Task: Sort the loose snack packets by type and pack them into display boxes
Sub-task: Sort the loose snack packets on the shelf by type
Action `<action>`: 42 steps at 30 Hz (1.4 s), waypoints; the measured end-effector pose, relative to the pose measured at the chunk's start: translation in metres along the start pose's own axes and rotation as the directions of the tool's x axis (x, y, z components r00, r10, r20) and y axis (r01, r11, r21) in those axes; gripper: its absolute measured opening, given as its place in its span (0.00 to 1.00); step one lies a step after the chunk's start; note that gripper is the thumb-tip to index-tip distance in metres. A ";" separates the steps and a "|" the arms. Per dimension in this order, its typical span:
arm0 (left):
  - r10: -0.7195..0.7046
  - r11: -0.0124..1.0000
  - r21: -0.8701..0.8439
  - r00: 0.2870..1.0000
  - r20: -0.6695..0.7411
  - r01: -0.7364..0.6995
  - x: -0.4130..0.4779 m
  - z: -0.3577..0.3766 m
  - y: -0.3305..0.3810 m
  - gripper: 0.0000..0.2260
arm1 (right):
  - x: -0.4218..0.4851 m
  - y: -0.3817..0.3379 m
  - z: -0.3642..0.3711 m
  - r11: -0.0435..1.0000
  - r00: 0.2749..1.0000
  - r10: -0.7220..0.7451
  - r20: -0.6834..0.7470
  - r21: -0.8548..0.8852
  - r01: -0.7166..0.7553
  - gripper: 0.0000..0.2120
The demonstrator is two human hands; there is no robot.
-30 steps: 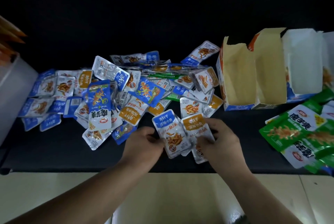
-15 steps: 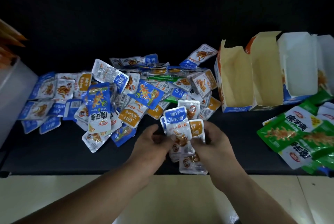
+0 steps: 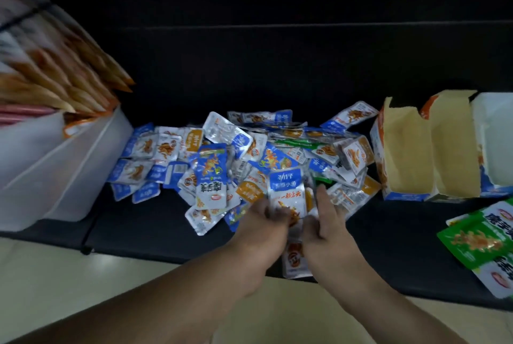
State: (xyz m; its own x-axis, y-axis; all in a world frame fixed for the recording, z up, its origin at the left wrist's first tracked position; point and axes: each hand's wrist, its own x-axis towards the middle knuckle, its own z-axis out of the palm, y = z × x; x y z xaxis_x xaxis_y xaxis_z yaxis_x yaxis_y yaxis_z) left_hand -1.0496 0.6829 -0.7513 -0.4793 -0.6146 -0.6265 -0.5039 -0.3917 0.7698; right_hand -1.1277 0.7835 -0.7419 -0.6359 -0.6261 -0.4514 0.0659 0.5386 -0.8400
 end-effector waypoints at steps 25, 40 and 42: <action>-0.043 0.999 -0.027 0.980 -0.195 0.038 -0.007 -0.288 0.014 0.14 | 0.044 -0.158 0.191 0.752 0.846 -0.160 0.508 -0.492 0.438 0.24; 0.295 0.830 0.555 0.887 -0.356 -0.053 0.166 -0.307 0.015 0.10 | 0.157 -0.058 0.167 0.422 0.754 -0.508 0.417 -0.642 0.640 0.36; 0.285 0.789 0.613 0.908 -0.307 -0.041 0.173 -0.305 0.013 0.12 | 0.153 -0.047 0.167 0.395 0.750 -0.511 0.419 -0.661 0.638 0.35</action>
State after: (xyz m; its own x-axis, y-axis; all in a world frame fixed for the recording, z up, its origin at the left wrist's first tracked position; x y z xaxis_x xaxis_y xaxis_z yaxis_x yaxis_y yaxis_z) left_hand -0.9196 0.3622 -0.8130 -0.3584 -0.8800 -0.3117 -0.8188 0.1359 0.5578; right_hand -1.0999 0.5679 -0.8219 -0.1885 -0.9814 -0.0357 -0.8880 0.1859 -0.4205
